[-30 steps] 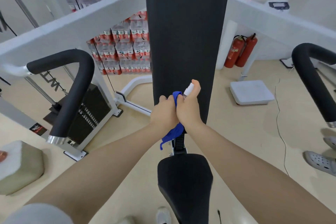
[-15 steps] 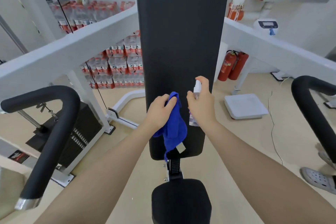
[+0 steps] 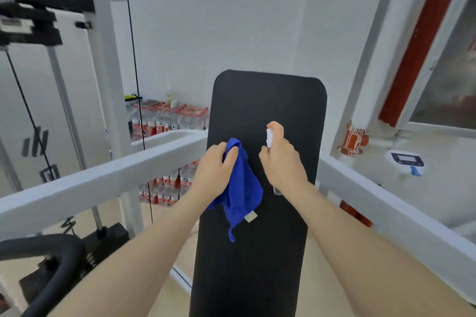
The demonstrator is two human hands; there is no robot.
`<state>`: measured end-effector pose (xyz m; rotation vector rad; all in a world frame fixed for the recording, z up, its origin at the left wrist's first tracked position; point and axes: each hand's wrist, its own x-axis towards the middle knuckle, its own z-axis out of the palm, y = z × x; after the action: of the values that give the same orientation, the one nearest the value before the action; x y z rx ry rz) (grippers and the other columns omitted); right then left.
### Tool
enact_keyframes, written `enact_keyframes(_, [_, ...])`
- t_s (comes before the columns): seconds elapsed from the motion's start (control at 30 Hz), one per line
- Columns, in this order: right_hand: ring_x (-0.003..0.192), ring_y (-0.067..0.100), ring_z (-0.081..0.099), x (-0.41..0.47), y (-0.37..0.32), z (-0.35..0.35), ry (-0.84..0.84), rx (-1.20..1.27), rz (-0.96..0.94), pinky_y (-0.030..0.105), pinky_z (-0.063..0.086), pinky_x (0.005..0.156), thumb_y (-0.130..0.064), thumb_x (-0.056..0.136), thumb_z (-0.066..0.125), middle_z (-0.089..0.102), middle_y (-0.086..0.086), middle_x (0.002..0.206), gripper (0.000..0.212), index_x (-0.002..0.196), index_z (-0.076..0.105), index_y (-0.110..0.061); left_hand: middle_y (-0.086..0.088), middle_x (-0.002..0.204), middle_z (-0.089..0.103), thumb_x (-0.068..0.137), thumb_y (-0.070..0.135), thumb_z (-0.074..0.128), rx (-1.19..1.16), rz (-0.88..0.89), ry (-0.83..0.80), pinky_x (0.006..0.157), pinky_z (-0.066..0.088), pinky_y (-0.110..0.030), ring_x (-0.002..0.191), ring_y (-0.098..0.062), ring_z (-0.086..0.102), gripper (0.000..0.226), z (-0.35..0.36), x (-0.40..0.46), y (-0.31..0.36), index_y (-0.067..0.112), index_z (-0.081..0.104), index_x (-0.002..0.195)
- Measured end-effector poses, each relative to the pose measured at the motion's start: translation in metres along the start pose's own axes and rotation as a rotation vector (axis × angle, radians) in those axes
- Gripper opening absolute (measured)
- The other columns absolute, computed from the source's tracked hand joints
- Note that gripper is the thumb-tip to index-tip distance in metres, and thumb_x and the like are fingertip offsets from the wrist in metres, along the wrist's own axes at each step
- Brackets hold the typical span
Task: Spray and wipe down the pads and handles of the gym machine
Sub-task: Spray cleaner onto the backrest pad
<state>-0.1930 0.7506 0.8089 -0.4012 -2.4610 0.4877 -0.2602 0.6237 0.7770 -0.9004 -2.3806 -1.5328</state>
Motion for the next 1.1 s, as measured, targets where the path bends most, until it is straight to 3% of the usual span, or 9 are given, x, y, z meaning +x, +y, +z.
enact_keyframes(0.1, [0.066,0.022,0.056,0.044,-0.021,-0.022,0.047,-0.082,-0.126,0.032,0.044,0.054,-0.017,0.097,0.039,0.051,0.006,0.088,0.041,0.134,0.023,-0.020,-0.004,0.067,0.044,0.097,0.031,0.039,0.086,0.076,0.067,0.054,0.026,-0.025,0.060,-0.016,0.041,0.034,-0.014,0.029,0.013,0.012,0.039,0.069])
enact_keyframes(0.3, [0.060,0.024,0.054,0.097,-0.057,-0.011,0.031,-0.170,-0.151,0.029,0.036,0.044,-0.011,0.094,0.039,0.050,0.008,0.084,0.045,0.136,0.023,-0.018,-0.012,0.071,0.055,0.093,0.029,0.044,0.124,0.176,0.128,0.056,0.033,-0.028,0.065,-0.023,0.050,0.033,-0.044,0.058,0.002,0.002,0.053,0.079])
enact_keyframes(0.5, [0.054,0.019,0.047,0.088,-0.059,0.009,0.027,-0.196,-0.100,0.027,0.032,0.042,-0.011,0.095,0.039,0.049,0.007,0.083,0.043,0.134,0.023,-0.017,-0.007,0.064,0.052,0.091,0.030,0.046,0.103,0.209,0.018,0.055,0.034,-0.028,0.058,-0.017,0.046,0.031,-0.044,0.058,-0.013,0.006,0.051,0.073])
enact_keyframes(0.7, [0.058,0.020,0.053,0.073,-0.036,-0.016,0.084,-0.221,0.004,0.031,0.041,0.046,-0.012,0.095,0.040,0.052,0.008,0.082,0.035,0.127,0.027,-0.018,-0.004,0.065,0.050,0.092,0.032,0.046,0.082,0.197,-0.037,0.055,0.034,-0.025,0.060,-0.015,0.047,0.031,-0.035,0.038,-0.012,0.011,0.049,0.070])
enact_keyframes(0.87, [0.067,0.025,0.058,0.055,-0.004,-0.041,0.148,-0.239,0.122,0.045,0.055,0.065,-0.013,0.094,0.043,0.056,0.010,0.086,0.033,0.123,0.028,-0.018,-0.006,0.072,0.055,0.092,0.035,0.044,0.131,0.199,-0.071,0.059,0.037,-0.027,0.066,-0.019,0.053,0.032,-0.034,0.022,0.000,0.010,0.053,0.075])
enact_keyframes(0.93, [0.069,0.024,0.058,0.047,0.008,-0.045,0.153,-0.241,0.174,0.043,0.056,0.065,-0.011,0.094,0.043,0.055,0.010,0.088,0.039,0.127,0.025,-0.021,-0.007,0.071,0.054,0.093,0.034,0.044,0.145,0.203,-0.083,0.057,0.034,-0.024,0.065,-0.018,0.051,0.032,-0.033,0.016,0.004,0.009,0.051,0.074])
enact_keyframes(1.03, [0.063,0.018,0.054,0.028,0.020,-0.043,0.145,-0.192,0.267,0.030,0.048,0.052,-0.010,0.094,0.042,0.055,0.010,0.085,0.043,0.132,0.024,-0.018,-0.006,0.073,0.052,0.094,0.034,0.043,0.198,0.169,-0.154,0.056,0.032,-0.022,0.064,-0.015,0.047,0.032,-0.031,0.007,0.004,0.011,0.049,0.073])
enact_keyframes(1.1, [0.067,0.017,0.056,0.017,0.023,-0.036,0.130,-0.119,0.350,0.028,0.049,0.055,-0.012,0.095,0.045,0.058,0.012,0.094,0.043,0.133,0.024,-0.016,-0.002,0.080,0.050,0.095,0.035,0.042,0.244,0.130,-0.204,0.057,0.032,-0.021,0.066,-0.012,0.046,0.029,-0.029,-0.001,-0.001,0.017,0.045,0.072])
